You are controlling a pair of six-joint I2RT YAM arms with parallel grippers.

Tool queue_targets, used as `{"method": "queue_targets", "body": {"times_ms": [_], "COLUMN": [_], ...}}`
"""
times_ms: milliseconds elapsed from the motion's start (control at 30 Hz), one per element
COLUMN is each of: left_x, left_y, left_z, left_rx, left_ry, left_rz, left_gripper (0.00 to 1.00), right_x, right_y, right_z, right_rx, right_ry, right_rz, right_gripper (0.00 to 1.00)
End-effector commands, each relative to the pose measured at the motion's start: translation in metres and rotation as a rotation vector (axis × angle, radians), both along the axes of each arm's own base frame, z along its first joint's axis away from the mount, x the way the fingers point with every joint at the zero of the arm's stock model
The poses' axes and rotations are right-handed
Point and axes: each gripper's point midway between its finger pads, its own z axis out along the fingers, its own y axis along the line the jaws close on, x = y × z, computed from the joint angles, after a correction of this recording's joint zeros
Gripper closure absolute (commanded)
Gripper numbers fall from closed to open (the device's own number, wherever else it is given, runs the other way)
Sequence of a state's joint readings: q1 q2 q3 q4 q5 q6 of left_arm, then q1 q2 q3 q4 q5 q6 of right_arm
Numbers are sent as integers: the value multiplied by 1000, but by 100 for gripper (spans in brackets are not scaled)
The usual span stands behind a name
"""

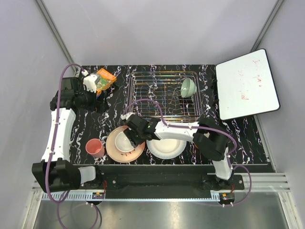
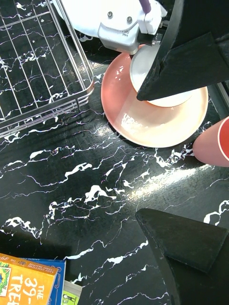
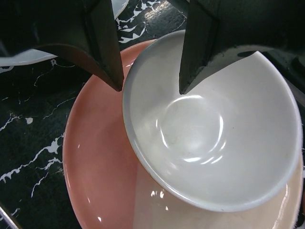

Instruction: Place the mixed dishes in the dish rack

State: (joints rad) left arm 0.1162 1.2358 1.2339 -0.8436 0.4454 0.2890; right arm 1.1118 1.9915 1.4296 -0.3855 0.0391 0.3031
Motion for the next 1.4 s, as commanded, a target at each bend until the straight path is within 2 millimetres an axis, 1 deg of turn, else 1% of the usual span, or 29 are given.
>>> {"method": "queue_targets", "body": {"times_ms": [0, 67, 167, 200, 233, 300, 333, 400, 433, 467, 533, 567, 633, 667, 733, 767, 800, 833, 900, 933, 967, 1000, 1067, 1100, 1167, 1200, 1233, 1333, 1367], "left_x": [2, 2, 2, 2, 1, 2, 1, 2, 2, 3, 4, 4, 5, 5, 5, 6, 5, 6, 6, 6, 6, 6, 6, 7, 8, 9, 10, 11, 11], "left_y": [-1, -2, -1, -1, -1, 1, 1, 0, -1, -1, -2, -3, -4, -4, -4, -3, -2, -1, 0, 1, 1, 1, 1, 1, 1, 0, 0, 0, 0], "left_z": [13, 13, 12, 12, 11, 10, 10, 11, 10, 9, 9, 9, 9, 9, 9, 9, 7, 7, 5, 4, 4, 3, 1, 1, 0, 0, 0, -1, -1], "left_rx": [3, 2, 3, 3, 4, 8, 8, 5, 3, 1, -10, -16, -20, -22, -19, -13, -10, -3, 4, 7, 9, 10, 8, 7, 4, 3, 1, -4, -3], "left_ry": [-67, -67, -66, -64, -62, -61, -59, -62, -60, -58, -55, -53, -53, -52, -54, -55, -51, -52, -48, -48, -47, -46, -39, -39, -33, -33, -32, -26, -26], "left_rz": [-15, -18, -17, -15, -17, -11, -11, -13, -13, -12, -12, -13, -15, -16, -18, -16, -15, -15, -12, -13, -14, -14, -13, -14, -12, -15, -15, -17, -16], "left_gripper": [1, 1, 1, 1, 1, 1, 1, 1, 1, 1, 1, 1, 1, 1, 1, 1, 1, 1, 1, 1, 1, 1, 1, 1, 1, 1, 1, 1, 1], "right_x": [4, 2, 1, 1, 1, 2, 2, 3, 5, 6, 10, 12, 16, 17, 24, 26, 33, 35, 45, 45, 47, 57, 63, 70, 77, 82, 87, 97, 104], "right_y": [4, 5, 4, 5, 5, 6, 6, 5, 3, 3, -3, -4, -12, -15, -26, -33, -43, -55, -77, -91, -101, -120, -149, -170, -199, -216, -233, -270, -288], "right_z": [-5, -9, -15, -17, -17, -17, -16, -11, -8, 1, 9, 23, 38, 60, 80, 103, 114, 133, 150, 163, 167, 171, 176, 179, 178, 184, 183, 186, 187], "right_rx": [34, 37, 32, 31, 31, 33, 32, 37, 34, 42, 28, 45, 46, 77, 74, 96, 83, 85, 44, 35, 11, -47, -138, -212, -301, -352, -404, -485, -495], "right_ry": [-6, -2, 4, 5, 8, 5, 2, -9, -21, -35, -67, -90, -130, -160, -218, -262, -312, -348, -428, -456, -483, -542, -605, -675, -722, -771, -783, -817, -812], "right_rz": [5, 10, 11, 15, 15, 18, 19, 20, 18, 19, 11, 7, -9, -17, -48, -59, -95, -118, -186, -210, -231, -300, -375, -453, -538, -605, -653, -789, -865], "right_gripper": [44, 47, 55, 60, 68, 77, 85, 92, 98, 99, 100, 100, 100, 100, 100, 100, 100, 100, 100, 100, 100, 100, 100, 100, 100, 100, 100, 100, 100]}}
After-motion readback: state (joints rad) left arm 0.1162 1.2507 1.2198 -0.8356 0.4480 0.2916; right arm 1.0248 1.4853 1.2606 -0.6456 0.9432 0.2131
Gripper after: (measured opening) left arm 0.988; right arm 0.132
